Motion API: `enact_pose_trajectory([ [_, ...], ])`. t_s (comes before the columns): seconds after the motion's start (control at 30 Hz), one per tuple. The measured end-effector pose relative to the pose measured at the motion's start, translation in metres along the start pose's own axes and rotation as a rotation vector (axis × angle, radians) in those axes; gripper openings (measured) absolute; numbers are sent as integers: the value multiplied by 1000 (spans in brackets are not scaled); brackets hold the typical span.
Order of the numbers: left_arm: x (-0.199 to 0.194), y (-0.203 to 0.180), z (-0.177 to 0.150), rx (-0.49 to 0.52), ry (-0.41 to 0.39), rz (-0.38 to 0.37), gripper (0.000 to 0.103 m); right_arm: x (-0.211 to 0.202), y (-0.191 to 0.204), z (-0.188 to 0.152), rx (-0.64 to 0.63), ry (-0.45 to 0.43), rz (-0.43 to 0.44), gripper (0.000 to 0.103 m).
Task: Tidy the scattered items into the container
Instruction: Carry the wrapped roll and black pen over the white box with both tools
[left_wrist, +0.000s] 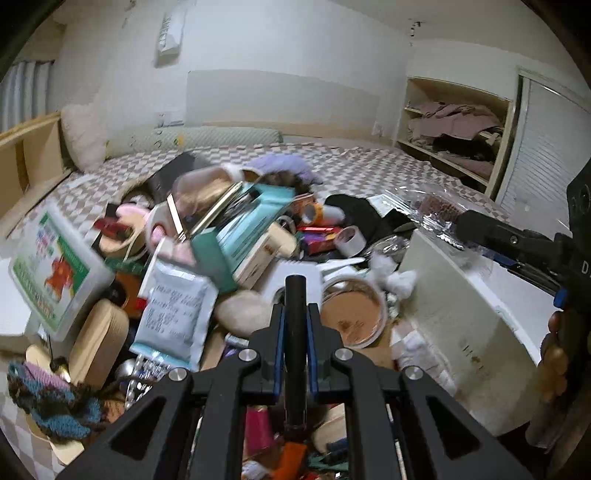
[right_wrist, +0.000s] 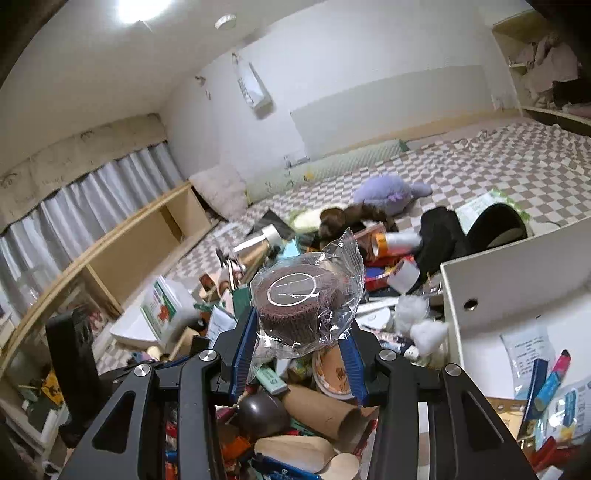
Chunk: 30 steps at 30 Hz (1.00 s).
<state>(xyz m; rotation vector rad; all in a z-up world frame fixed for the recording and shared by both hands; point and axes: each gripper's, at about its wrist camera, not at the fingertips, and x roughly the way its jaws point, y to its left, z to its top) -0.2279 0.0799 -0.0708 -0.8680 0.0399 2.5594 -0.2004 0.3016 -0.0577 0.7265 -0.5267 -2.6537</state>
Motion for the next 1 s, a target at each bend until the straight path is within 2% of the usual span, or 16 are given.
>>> enact_pose_trajectory([
  [0.37,-12,-63,40,98,-57,-82,11,-57,-17,21,43,-148,3,44],
  [0.67,-5,-124,51,193,-55,-139,11,-83,-45,26,103,-201,-50,44],
  [1.0,6,-175,58,250,-47,-209,11,-113,-71,28,154,-256,-106,44],
])
